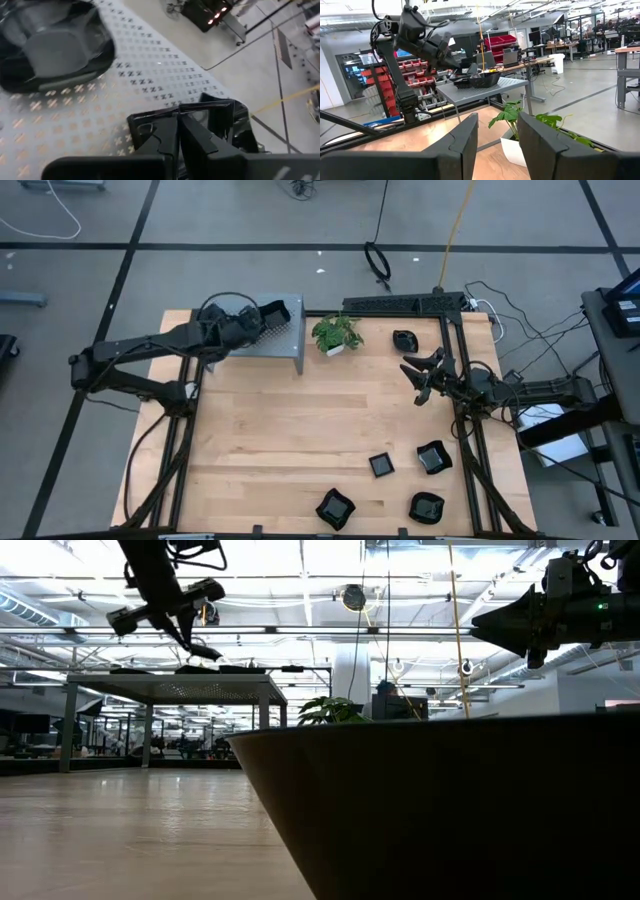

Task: Pick & Place Mini shaped plates
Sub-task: Stack the black square plate on top of the other black square plates on the shelf

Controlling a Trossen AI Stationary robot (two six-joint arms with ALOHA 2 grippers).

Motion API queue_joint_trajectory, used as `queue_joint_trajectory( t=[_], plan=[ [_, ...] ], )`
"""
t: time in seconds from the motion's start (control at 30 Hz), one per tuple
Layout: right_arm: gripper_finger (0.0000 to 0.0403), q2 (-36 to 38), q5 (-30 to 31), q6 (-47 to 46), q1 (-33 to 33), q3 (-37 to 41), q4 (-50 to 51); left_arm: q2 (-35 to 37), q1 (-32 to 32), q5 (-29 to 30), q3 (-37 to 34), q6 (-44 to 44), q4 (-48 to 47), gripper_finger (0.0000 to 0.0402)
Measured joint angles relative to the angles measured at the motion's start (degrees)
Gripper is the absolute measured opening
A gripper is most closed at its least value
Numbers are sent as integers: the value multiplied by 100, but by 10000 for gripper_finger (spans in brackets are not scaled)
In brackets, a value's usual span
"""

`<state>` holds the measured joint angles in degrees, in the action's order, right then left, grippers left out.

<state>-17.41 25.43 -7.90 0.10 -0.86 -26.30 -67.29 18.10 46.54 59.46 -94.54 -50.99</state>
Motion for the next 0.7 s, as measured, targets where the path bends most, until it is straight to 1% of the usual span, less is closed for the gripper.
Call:
queue_joint_trajectory(
  t=[0.27, 0.47, 0.7],
  plan=[
    [126, 0, 0, 0, -2, 0, 0, -112, -381, 84, 0, -1385, -695, 23],
    [126, 0, 0, 0, -2, 0, 0, -185, -433, 202, 0, -1681, -749, 24],
    [126, -2, 0, 0, 0, 0, 0, -253, -316, 265, 2, -1705, -736, 26]
  ],
)
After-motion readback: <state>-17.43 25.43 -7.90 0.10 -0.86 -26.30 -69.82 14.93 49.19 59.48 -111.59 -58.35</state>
